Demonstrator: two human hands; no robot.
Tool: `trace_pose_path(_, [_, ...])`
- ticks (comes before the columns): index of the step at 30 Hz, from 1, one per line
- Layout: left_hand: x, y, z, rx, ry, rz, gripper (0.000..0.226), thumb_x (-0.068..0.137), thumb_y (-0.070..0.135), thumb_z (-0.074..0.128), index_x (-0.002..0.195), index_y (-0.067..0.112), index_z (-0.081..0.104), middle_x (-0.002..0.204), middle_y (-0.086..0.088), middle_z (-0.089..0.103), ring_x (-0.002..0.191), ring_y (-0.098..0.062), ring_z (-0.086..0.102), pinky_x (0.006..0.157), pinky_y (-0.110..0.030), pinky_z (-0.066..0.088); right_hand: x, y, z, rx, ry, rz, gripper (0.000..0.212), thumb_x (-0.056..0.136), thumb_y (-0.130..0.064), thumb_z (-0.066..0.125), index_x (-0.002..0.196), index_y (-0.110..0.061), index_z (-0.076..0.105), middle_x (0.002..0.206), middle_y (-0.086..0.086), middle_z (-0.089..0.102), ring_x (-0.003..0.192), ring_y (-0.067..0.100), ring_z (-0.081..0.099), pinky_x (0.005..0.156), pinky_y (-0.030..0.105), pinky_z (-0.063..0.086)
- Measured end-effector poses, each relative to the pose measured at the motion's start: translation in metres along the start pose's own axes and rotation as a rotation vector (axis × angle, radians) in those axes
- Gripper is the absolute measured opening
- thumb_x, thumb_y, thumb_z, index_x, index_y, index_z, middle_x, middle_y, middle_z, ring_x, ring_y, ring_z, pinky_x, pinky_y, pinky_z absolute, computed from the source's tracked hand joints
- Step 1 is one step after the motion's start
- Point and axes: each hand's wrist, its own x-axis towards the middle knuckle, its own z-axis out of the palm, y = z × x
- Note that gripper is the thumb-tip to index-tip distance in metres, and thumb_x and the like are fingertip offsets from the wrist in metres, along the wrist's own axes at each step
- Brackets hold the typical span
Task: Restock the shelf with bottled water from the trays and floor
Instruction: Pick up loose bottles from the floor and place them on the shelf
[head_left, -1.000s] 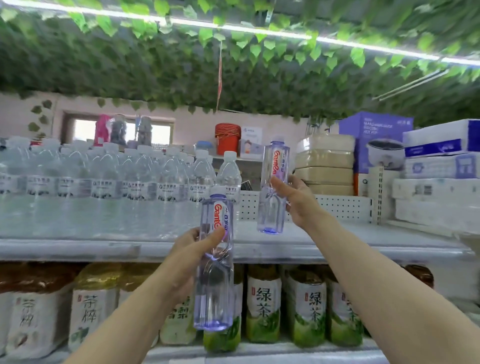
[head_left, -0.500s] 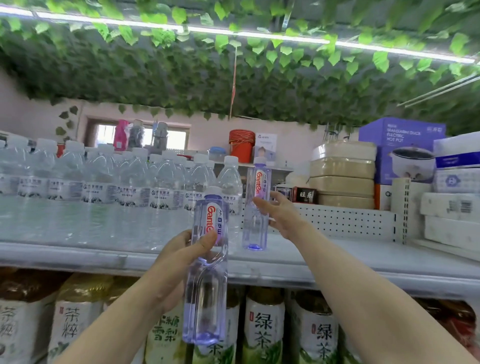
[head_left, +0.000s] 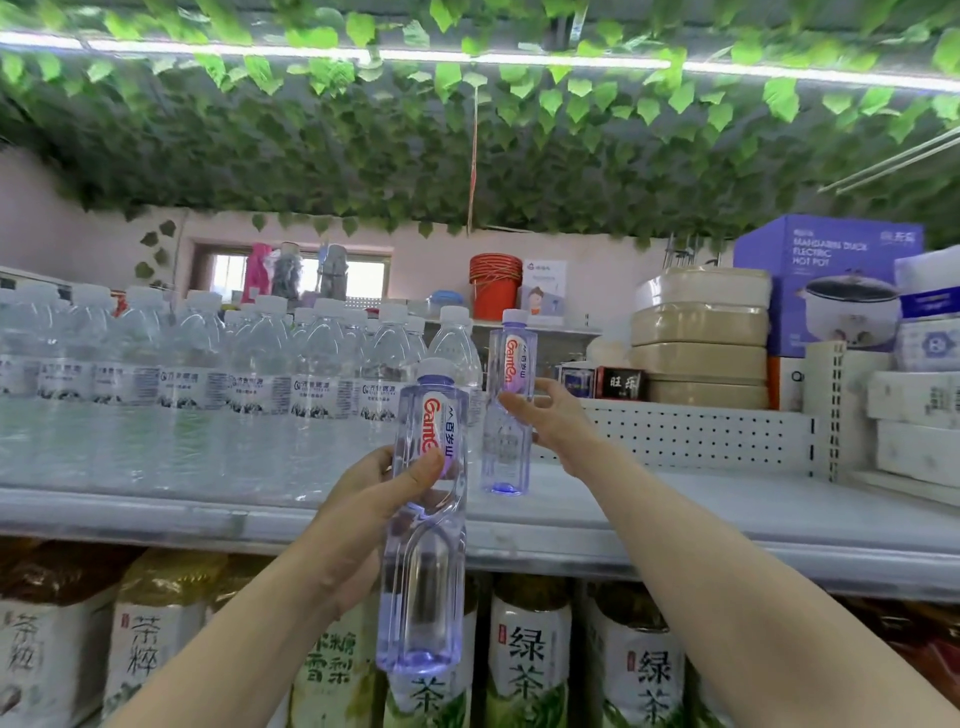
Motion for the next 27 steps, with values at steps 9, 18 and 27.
trace_pose_path(9, [0.008,0.008,0.026,-0.031,-0.046,0.049,0.056,0.074,0.038,0.074,0.119,0.007,0.063,0.105,-0.006,0.076,0.104,-0.032,0.068,0.108,-0.064,0.038,-0.032,-0.019,-0.012,0.080,0.168,-0.115,0.081,0.075,-0.051,0.083,0.140,-0.016,0.051,0.124,0.000,0.065,0.117,0.020,0.060,0.103,0.044,0.050])
trace_pose_path(18, [0.040,0.031,0.091,-0.051,-0.118,0.073,0.044,0.074,0.031,0.076,0.113,0.012,0.065,0.106,-0.014,0.075,0.095,-0.030,0.070,0.089,-0.046,0.054,-0.122,-0.044,-0.049,0.154,-0.204,-0.111,0.068,0.074,-0.049,0.084,0.129,-0.012,0.065,0.122,0.012,0.071,0.108,0.026,0.067,0.091,0.044,0.052])
trace_pose_path(27, [0.078,0.038,0.144,-0.052,-0.207,0.074,0.047,0.071,0.031,0.076,0.112,0.010,0.067,0.096,-0.009,0.076,0.089,-0.028,0.073,0.080,-0.045,0.060,-0.146,-0.057,-0.079,0.033,-0.141,-0.069,0.044,0.081,-0.029,0.076,0.121,-0.012,0.068,0.115,0.011,0.075,0.098,0.017,0.072,0.066,0.018,0.055])
